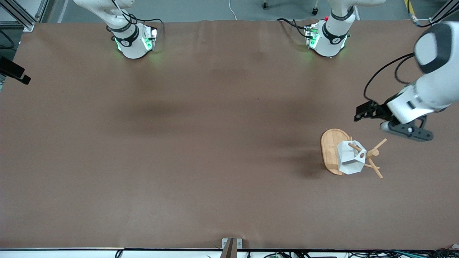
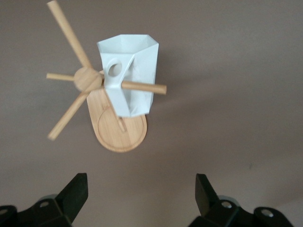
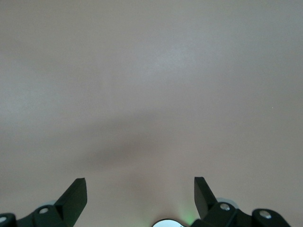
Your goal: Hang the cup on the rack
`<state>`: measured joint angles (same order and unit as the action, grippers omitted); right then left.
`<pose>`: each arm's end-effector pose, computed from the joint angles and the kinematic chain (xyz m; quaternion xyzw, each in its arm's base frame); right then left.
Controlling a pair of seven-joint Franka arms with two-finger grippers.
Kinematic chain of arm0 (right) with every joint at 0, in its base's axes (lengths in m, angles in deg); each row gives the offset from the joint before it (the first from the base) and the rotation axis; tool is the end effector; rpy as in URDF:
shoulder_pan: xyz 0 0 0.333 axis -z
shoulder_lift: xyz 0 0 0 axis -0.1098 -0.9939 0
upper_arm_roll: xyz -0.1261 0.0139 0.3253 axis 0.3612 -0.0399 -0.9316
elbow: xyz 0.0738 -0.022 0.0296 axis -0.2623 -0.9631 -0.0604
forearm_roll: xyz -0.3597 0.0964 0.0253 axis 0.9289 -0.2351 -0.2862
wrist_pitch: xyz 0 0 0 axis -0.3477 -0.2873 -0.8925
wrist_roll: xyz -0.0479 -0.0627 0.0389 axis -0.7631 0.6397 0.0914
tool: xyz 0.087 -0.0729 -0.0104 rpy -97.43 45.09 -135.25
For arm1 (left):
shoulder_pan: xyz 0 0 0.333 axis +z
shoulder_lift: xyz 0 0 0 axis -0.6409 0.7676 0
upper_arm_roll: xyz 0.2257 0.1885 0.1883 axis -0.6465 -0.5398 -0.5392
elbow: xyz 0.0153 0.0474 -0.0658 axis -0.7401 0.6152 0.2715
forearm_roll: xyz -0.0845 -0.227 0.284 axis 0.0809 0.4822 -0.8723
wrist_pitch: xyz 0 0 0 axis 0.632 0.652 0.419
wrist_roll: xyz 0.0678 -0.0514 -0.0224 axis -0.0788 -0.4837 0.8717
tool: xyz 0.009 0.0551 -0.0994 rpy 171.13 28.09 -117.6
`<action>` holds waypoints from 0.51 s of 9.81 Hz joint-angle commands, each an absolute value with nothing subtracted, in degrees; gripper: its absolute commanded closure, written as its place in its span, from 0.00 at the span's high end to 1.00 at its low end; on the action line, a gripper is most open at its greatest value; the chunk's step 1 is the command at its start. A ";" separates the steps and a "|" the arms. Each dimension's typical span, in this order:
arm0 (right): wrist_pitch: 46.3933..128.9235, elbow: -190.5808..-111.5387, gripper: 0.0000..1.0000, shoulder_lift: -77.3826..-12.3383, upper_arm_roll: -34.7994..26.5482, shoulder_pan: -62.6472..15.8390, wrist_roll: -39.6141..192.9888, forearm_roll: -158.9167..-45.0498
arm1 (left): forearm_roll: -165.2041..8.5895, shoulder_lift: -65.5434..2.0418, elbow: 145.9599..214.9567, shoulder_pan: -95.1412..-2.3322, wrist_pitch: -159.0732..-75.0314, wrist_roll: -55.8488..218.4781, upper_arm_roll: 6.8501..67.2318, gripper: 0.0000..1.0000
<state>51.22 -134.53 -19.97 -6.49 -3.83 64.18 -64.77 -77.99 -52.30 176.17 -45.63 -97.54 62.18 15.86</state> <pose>0.5022 -0.0500 0.7062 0.9933 -0.1139 -0.0172 0.0021 0.5667 -0.0456 0.5724 0.9891 -0.1221 -0.0186 0.0798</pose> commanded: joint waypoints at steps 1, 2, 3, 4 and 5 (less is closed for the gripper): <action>50.87 -134.30 1.00 -19.90 -6.76 -3.58 64.62 -63.64 | -80.87 -50.60 167.88 -44.01 -90.44 62.82 15.99 1.00; 51.05 -134.39 1.00 -19.90 -6.76 -3.58 64.62 -63.64 | -84.89 -50.69 164.89 -43.47 -88.24 60.91 16.43 1.00; 52.18 -134.57 1.00 -19.90 -6.68 -3.67 64.71 -63.64 | -85.27 -51.91 163.90 -42.60 -86.39 60.54 16.52 1.00; 53.76 -135.70 1.00 -19.90 -6.67 -3.67 64.80 -63.56 | -85.63 -53.92 164.24 -42.76 -85.94 62.54 16.61 1.00; 54.91 -136.49 1.00 -19.82 -6.59 -3.50 65.32 -63.56 | -85.98 -54.99 164.33 -42.33 -83.41 67.69 19.22 1.00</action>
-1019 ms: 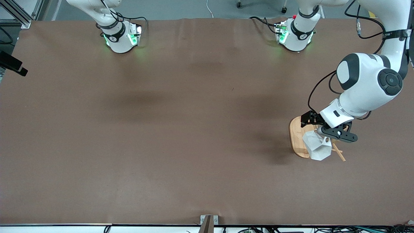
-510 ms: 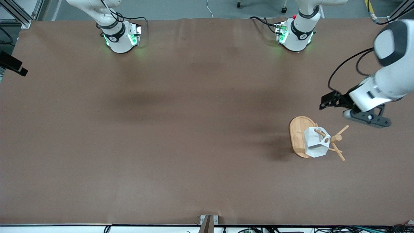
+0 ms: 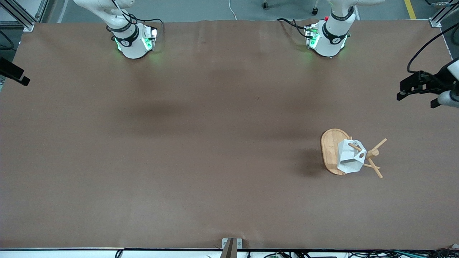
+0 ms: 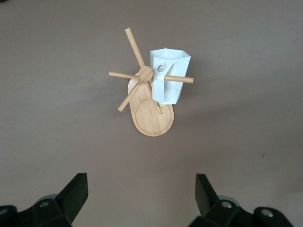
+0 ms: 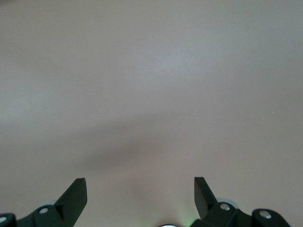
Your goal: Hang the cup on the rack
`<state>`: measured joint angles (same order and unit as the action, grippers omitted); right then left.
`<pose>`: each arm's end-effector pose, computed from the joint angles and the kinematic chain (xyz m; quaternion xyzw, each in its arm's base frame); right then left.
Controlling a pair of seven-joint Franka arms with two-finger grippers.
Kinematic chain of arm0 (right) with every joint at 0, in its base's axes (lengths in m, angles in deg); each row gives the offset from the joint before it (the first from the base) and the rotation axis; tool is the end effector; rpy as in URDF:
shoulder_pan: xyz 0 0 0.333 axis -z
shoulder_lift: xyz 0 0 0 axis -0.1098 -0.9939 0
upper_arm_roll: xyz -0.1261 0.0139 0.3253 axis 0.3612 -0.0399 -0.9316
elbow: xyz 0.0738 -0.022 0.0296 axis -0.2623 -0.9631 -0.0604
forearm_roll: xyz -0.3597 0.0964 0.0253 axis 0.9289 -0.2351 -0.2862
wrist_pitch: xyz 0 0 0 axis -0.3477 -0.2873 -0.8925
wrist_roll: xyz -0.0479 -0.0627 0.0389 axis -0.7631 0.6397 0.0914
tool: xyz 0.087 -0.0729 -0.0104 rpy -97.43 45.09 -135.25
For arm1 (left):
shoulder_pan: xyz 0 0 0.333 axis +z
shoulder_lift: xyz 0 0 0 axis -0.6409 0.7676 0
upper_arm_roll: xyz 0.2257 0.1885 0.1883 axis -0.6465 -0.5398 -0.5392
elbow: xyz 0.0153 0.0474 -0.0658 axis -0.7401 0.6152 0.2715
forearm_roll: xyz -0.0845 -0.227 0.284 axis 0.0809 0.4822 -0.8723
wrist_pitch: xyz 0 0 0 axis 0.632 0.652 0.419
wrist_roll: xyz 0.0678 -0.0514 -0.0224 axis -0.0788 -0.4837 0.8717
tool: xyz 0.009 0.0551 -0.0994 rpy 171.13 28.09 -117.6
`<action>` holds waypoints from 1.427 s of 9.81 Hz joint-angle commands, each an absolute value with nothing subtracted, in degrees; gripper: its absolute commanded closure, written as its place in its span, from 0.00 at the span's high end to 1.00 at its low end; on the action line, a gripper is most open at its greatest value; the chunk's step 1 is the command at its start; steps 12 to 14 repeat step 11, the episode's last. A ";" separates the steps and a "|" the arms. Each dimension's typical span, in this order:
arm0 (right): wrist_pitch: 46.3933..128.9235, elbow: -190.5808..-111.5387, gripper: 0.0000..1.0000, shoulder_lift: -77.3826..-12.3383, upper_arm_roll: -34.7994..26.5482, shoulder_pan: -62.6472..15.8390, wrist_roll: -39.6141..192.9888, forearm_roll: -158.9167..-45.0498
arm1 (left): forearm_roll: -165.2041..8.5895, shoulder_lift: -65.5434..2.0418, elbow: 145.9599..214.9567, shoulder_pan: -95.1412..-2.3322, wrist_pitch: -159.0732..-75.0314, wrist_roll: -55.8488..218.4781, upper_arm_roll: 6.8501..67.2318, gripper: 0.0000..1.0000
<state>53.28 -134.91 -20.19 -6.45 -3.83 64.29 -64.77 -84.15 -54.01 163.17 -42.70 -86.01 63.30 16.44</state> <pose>0.5079 -0.0508 0.7044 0.9936 -0.1133 -0.0045 0.0020 0.5479 -0.0120 0.6734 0.9939 -0.1068 0.0047 0.0259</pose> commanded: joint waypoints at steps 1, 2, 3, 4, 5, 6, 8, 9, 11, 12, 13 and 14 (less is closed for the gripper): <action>54.83 -136.33 1.00 -19.81 -6.59 -3.67 66.46 -63.38 | -86.07 -56.22 164.68 -40.58 -82.08 72.79 21.85 1.00; 54.57 -136.32 1.00 -19.81 -6.59 -3.76 66.56 -62.77 | -85.98 -58.23 167.20 -38.83 -82.85 74.50 24.49 1.00; 54.57 -136.32 1.00 -19.81 -6.59 -3.67 67.08 -62.68 | -85.81 -60.51 170.71 -37.42 -84.51 74.51 25.56 1.00; 54.48 -136.32 1.00 -19.81 -6.59 -3.67 67.17 -62.68 | -85.46 -64.19 176.40 -35.66 -88.27 74.43 26.88 1.00; 54.31 -136.32 1.00 -19.81 -6.59 -3.67 67.17 -62.68 | -85.63 -66.92 180.20 -35.21 -90.74 74.51 28.46 1.00; 54.30 -136.32 1.00 -19.81 -6.50 -3.76 67.35 -62.68 | -85.37 -66.87 180.06 -34.68 -90.59 74.43 28.73 1.00; 54.30 -136.32 1.00 -19.81 -6.41 -3.67 67.35 -62.68 | -85.37 -66.78 179.71 -34.68 -90.51 75.20 28.73 1.00; 54.30 -136.32 1.00 -19.81 -6.41 -3.58 67.35 -62.68 | -85.37 -66.78 179.54 -34.59 -90.50 76.09 28.73 1.00; 54.30 -136.32 1.00 -19.81 -6.41 -3.49 67.35 -62.68 | -85.37 -66.25 178.49 -34.15 -89.46 76.09 28.56 1.00; 54.30 -136.32 1.00 -19.81 -6.41 -3.49 67.35 -62.68 | -85.37 -66.25 178.49 -34.15 -89.46 76.09 28.56 1.00; 54.30 -136.32 1.00 -19.81 -6.41 -3.49 67.35 -62.68 | -85.37 -66.25 178.49 -34.15 -89.46 76.09 28.56 1.00; 54.30 -136.32 1.00 -19.81 -6.41 -3.49 67.35 -62.68 | -85.37 -66.25 178.49 -34.15 -89.46 76.09 28.56 1.00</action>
